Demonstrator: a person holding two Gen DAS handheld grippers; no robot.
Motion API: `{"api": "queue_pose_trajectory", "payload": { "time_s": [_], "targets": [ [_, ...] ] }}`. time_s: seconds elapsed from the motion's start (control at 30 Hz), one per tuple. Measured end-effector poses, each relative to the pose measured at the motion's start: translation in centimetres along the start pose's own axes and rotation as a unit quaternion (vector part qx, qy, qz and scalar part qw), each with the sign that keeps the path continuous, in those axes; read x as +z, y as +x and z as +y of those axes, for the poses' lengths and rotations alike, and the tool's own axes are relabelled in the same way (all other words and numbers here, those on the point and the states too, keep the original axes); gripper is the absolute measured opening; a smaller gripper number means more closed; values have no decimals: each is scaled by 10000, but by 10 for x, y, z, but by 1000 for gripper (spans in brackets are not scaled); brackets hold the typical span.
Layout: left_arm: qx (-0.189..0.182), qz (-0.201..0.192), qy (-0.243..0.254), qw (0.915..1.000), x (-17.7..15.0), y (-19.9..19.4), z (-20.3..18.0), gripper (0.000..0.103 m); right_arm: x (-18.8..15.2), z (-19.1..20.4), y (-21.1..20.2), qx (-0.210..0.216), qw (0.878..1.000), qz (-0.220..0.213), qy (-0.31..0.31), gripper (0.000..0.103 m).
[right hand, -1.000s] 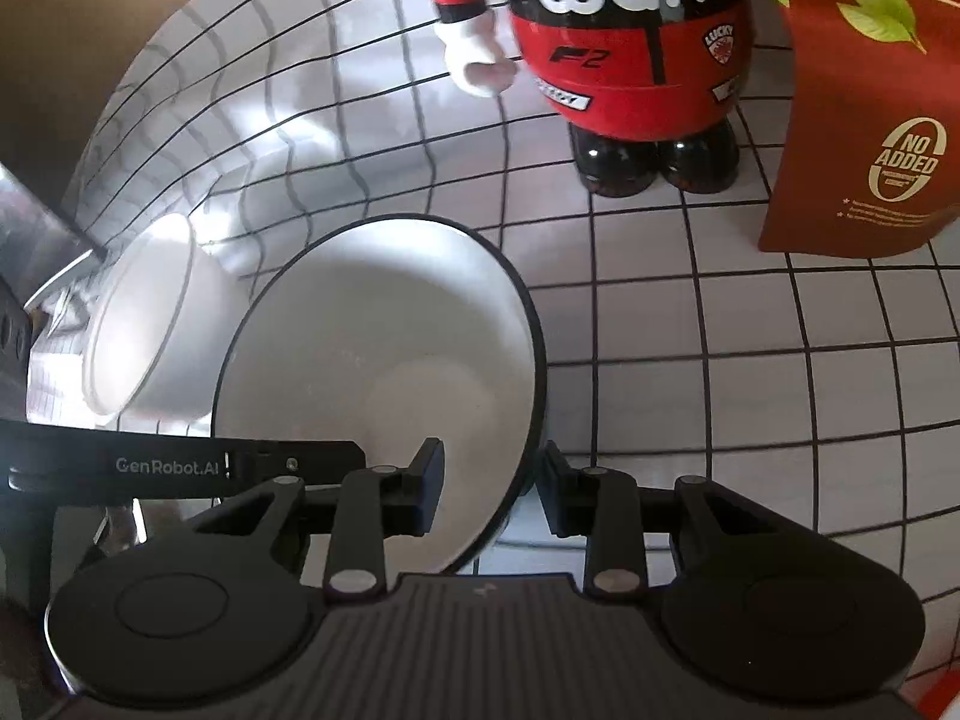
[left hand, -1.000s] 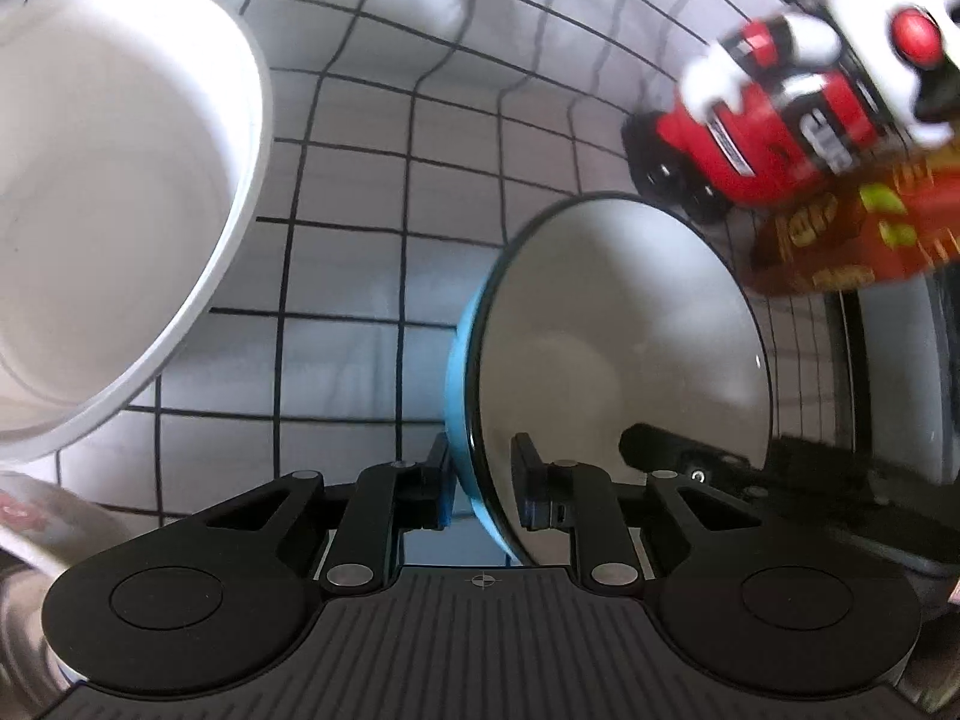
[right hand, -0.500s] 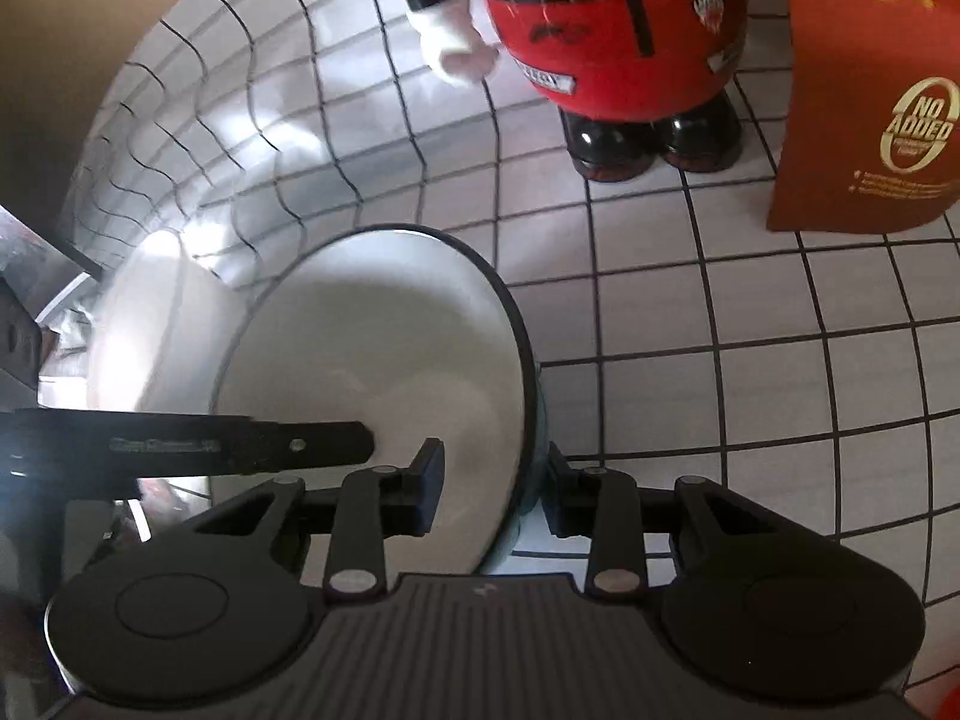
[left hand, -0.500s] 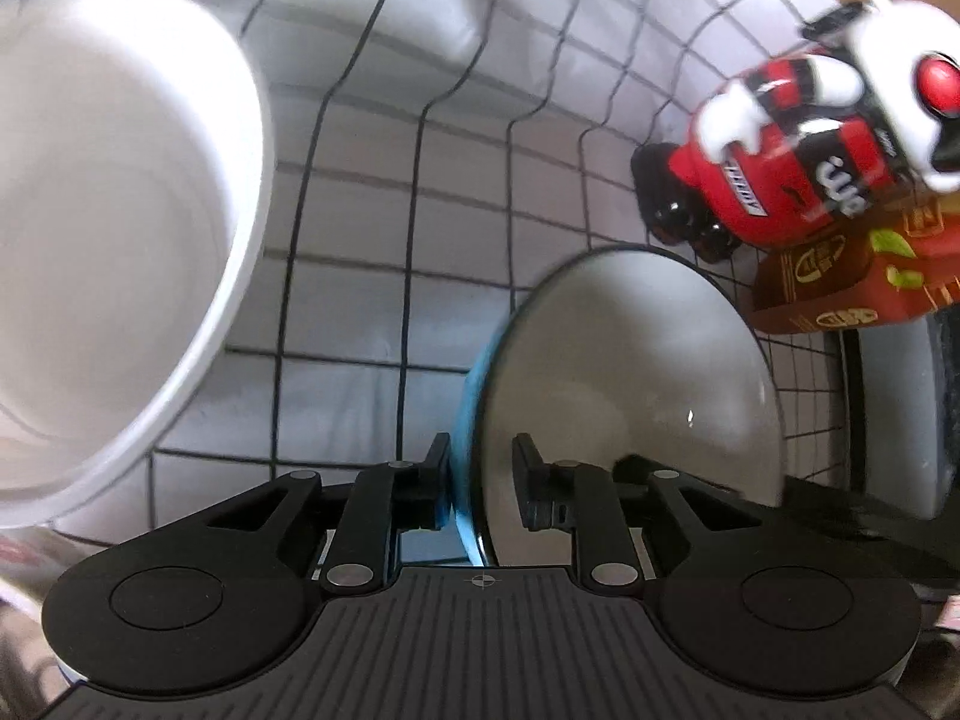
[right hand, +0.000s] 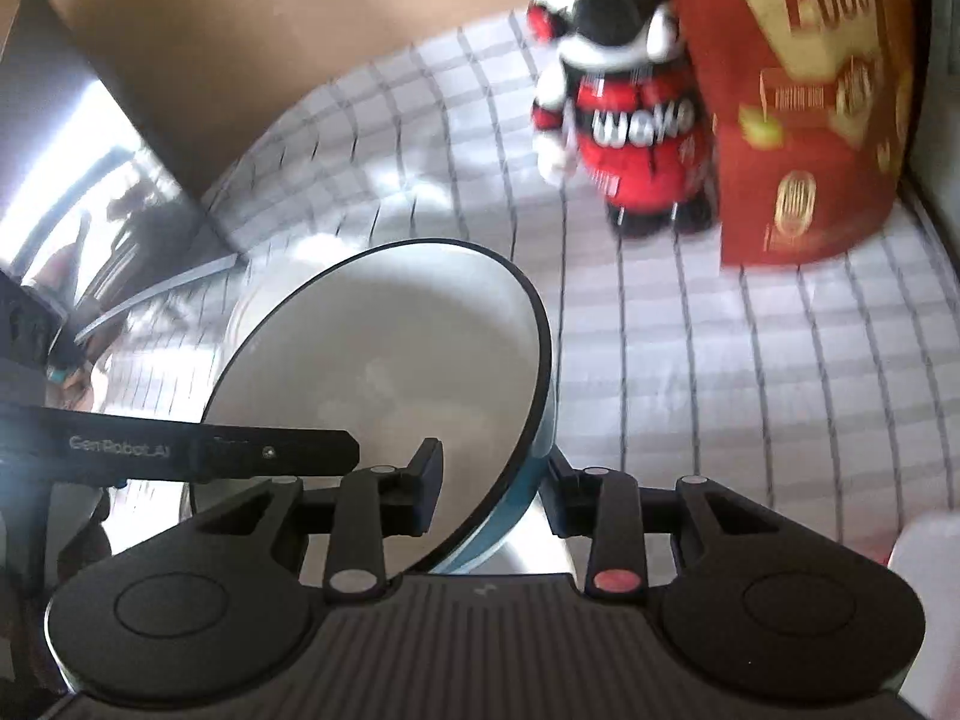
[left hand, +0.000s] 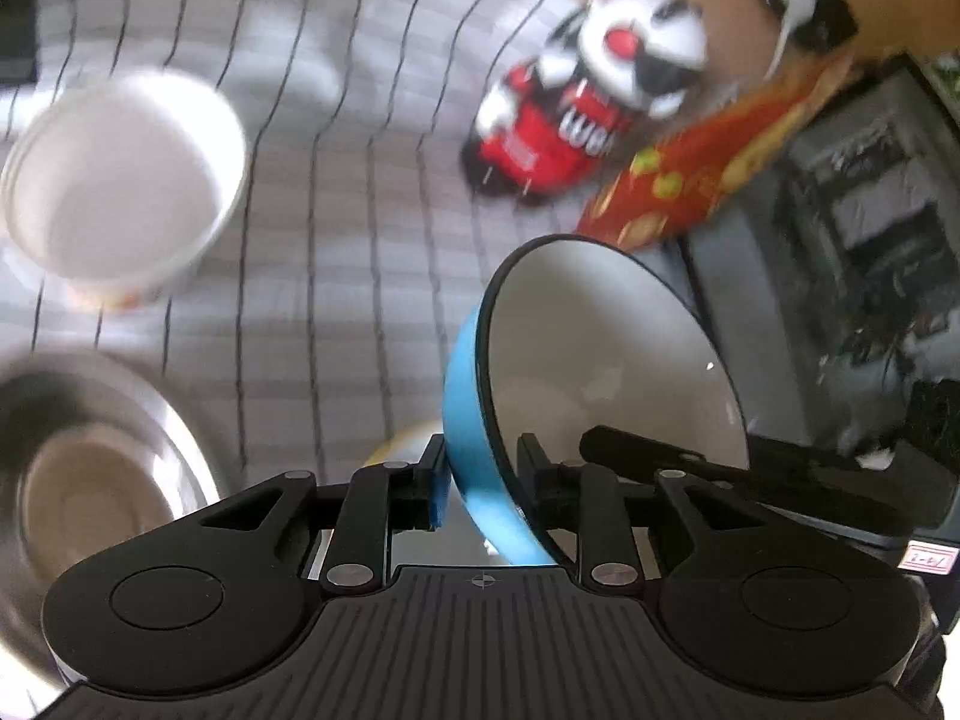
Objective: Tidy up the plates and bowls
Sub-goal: 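Lower the blue bowl into the gold-rimmed bowl and open the left tool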
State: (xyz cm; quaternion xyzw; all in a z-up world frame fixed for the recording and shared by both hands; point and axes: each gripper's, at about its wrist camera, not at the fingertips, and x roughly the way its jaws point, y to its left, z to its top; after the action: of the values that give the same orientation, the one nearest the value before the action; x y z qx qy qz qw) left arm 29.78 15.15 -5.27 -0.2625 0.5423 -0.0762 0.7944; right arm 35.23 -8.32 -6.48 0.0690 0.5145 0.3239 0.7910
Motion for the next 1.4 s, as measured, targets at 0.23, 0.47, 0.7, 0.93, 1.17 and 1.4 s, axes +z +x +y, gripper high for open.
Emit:
{"api": "queue_pose_trajectory", "payload": {
  "time_s": [0.23, 0.47, 0.7, 0.93, 1.17, 1.4],
  "targets": [
    [313, 451, -286, 9981, -37, 28, 25, 26, -45, -2, 38, -181, 9979, 588, 198, 35],
    [382, 429, -396, 9976, -46, 28, 30, 29, -57, -3, 44, -130, 9978, 625, 180, 34],
    [347, 473, -403, 9975, -46, 23, 31, 35, -52, -4, 38, -171, 9981, 568, 139, 34],
    [385, 679, -368, 9963, -42, 24, 29, 34, -49, -8, 27, -254, 9986, 430, 146, 34],
    [507, 673, -2, 9964, -42, 18, 21, 38, -49, -6, 21, -297, 9991, 301, 83, 34],
    [509, 712, 32, 9962, -41, 18, 21, 38, -51, -2, 14, -374, 9991, 215, -23, 34]
  ]
}}
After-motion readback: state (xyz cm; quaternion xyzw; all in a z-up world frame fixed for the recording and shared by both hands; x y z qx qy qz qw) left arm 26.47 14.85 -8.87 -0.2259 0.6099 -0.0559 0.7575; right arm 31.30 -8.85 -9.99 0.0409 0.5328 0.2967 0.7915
